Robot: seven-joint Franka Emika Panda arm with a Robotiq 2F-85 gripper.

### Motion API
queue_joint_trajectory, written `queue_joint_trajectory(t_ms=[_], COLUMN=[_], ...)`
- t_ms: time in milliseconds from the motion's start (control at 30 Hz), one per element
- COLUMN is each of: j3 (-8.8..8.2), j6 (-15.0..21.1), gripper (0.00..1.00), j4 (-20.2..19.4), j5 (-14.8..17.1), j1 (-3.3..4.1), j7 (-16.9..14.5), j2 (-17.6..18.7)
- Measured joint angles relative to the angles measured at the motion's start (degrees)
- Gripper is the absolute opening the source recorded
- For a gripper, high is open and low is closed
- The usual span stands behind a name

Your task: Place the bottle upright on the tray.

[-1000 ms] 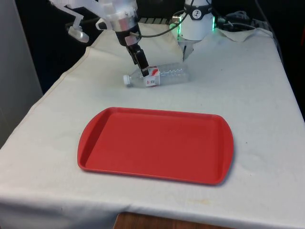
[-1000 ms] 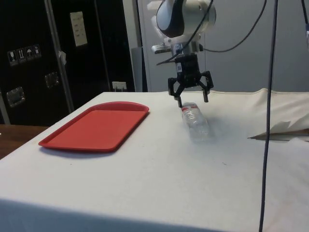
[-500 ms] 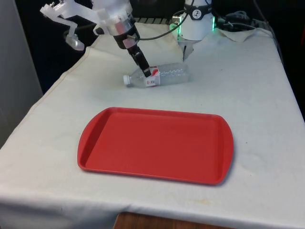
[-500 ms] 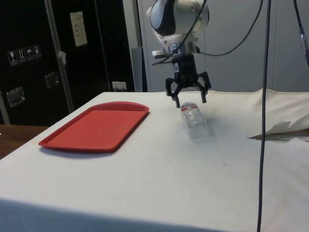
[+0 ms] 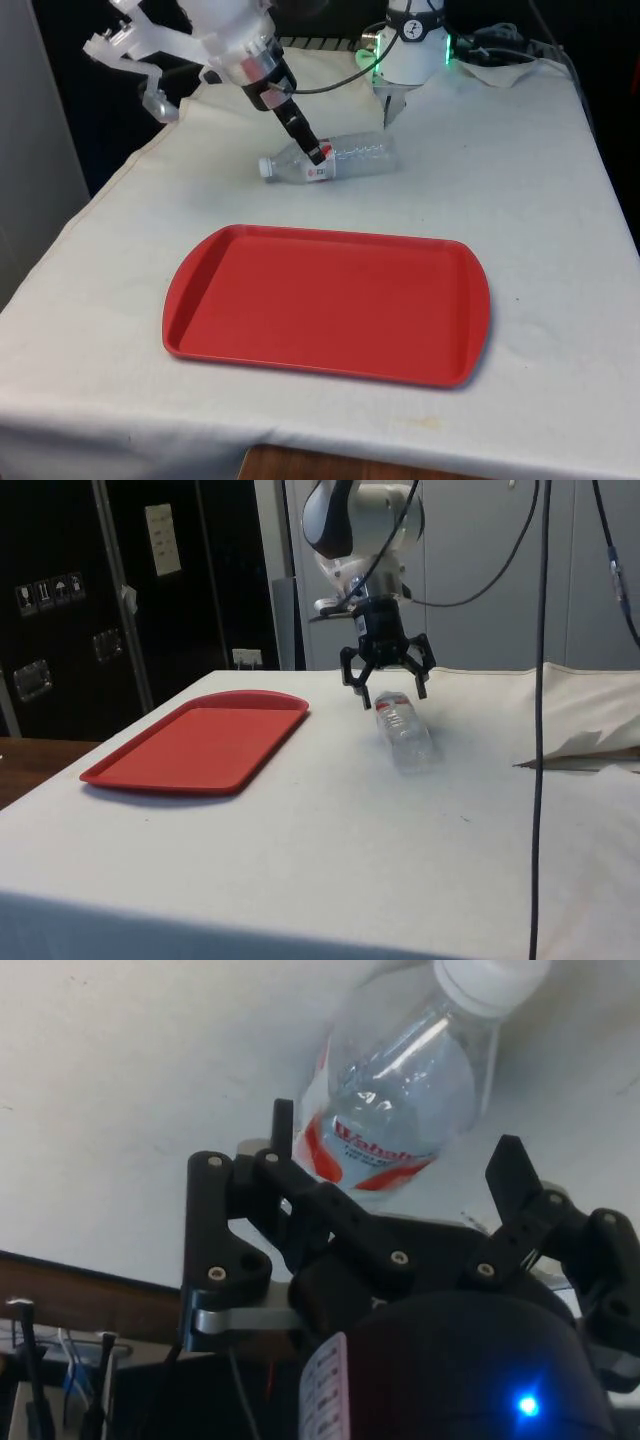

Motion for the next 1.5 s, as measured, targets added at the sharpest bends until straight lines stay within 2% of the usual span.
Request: queue_joint_trajectory(t_ms=[533,1000,1100,1500], j3=[-1.15,-3.72,-3.72,-4.81], j6=[-7.62,-15.64,-15.64,-21.14], gripper=[1.00,1.00,1.00,1.00], j4=[4.98,10.26,10.26,15.01], j5=[4.58,7.62,7.62,10.94], j1=[-0.34,-1.09,-1.09,-1.60], j7=[-1.95,-4.93,-4.93,-6.36], j2=[5.33,10.54,10.54,16.16])
